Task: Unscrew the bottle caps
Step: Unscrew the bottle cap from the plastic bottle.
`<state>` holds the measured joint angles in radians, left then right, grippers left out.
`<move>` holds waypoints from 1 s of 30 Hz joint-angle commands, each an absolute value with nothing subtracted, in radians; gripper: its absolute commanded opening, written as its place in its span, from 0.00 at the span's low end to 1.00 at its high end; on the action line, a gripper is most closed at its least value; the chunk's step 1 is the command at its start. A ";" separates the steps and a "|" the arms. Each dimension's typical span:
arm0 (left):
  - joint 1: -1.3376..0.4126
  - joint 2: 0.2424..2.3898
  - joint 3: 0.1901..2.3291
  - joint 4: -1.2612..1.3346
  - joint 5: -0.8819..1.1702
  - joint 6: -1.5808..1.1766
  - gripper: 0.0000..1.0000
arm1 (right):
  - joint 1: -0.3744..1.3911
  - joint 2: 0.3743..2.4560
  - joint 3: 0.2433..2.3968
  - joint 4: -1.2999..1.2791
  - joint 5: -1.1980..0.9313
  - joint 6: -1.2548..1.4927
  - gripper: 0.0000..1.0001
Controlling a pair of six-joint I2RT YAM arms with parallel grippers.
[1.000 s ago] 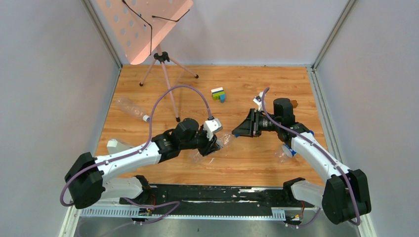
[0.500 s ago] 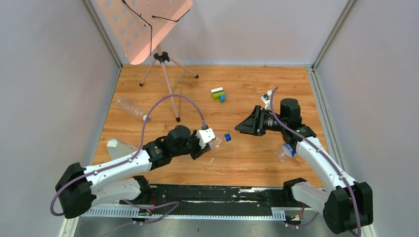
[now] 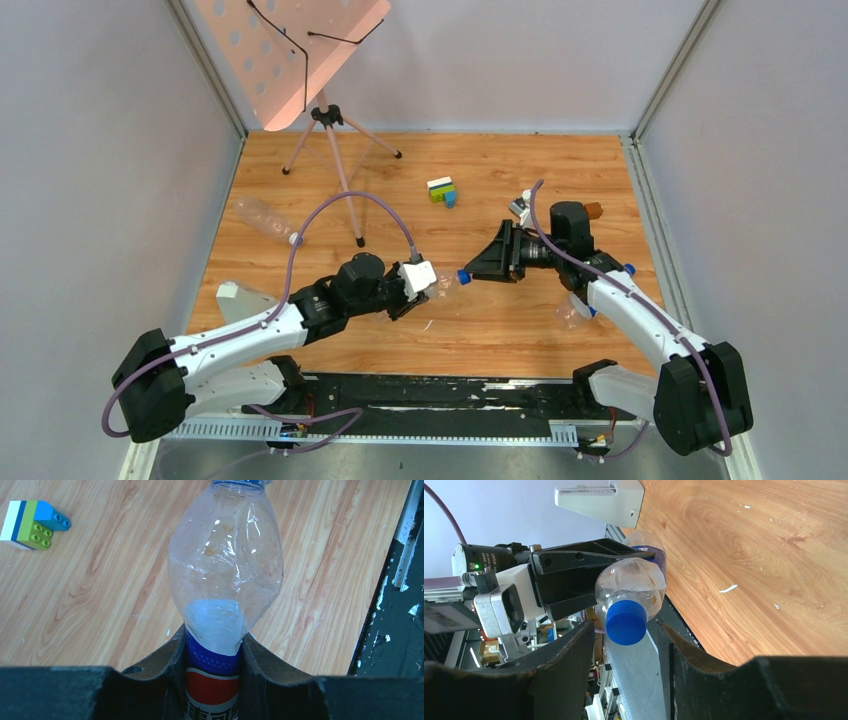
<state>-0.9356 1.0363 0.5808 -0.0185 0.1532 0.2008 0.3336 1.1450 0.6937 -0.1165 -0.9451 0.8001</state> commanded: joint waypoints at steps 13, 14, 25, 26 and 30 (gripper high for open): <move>-0.939 1.029 0.610 0.020 0.173 0.199 0.08 | 0.391 1.198 0.697 -0.009 -0.964 0.838 0.33; -0.938 1.027 0.611 0.018 0.172 0.196 0.08 | 0.397 1.199 0.699 -0.009 -0.963 0.833 0.32; -0.939 1.004 0.595 0.018 0.165 0.175 0.08 | 0.416 1.178 0.704 -0.037 -0.931 0.794 0.40; -0.938 1.003 0.593 0.018 0.166 0.173 0.08 | 0.416 1.178 0.703 -0.037 -0.926 0.797 0.41; -0.939 1.004 0.593 0.007 0.167 0.166 0.08 | 0.416 1.181 0.700 -0.036 -0.921 0.801 0.42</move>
<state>-0.9356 1.0271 0.5808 -0.0490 0.1562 0.1844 0.4114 1.2007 0.6704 -0.0479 -0.9291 0.8173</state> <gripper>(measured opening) 0.393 0.429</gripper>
